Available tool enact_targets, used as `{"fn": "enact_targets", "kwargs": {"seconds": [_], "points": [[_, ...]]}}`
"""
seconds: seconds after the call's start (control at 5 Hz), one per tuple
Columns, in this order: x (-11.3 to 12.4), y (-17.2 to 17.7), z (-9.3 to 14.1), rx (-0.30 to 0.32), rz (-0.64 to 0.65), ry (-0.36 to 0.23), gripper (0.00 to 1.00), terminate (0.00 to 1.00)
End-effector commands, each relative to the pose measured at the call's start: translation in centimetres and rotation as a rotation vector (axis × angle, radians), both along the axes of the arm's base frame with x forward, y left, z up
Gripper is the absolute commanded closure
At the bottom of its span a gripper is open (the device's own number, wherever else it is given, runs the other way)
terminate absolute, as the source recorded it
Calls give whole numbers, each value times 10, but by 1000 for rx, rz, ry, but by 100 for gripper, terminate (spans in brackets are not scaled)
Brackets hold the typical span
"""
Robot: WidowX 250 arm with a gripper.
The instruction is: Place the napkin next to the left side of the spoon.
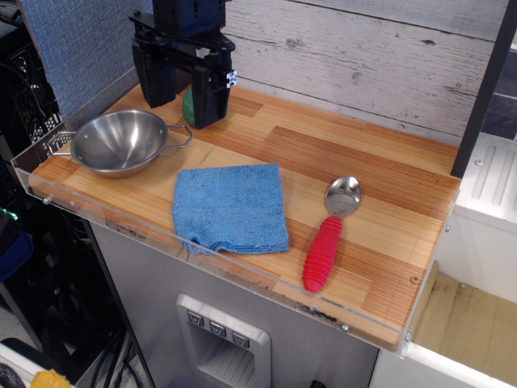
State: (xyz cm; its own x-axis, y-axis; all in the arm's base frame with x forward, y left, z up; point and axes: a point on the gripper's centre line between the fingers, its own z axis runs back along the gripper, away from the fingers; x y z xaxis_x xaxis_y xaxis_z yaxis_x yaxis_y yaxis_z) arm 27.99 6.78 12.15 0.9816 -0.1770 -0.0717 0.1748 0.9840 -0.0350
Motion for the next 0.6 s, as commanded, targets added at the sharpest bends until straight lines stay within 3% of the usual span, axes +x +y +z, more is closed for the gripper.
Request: {"fn": "enact_targets", "kwargs": {"seconds": [0.0,0.2,0.4], "points": [[4,0,17,15,-2,-52,0,0],[4,0,17,15,-2,-52,0,0],[4,0,17,15,-2,-52,0,100]]}}
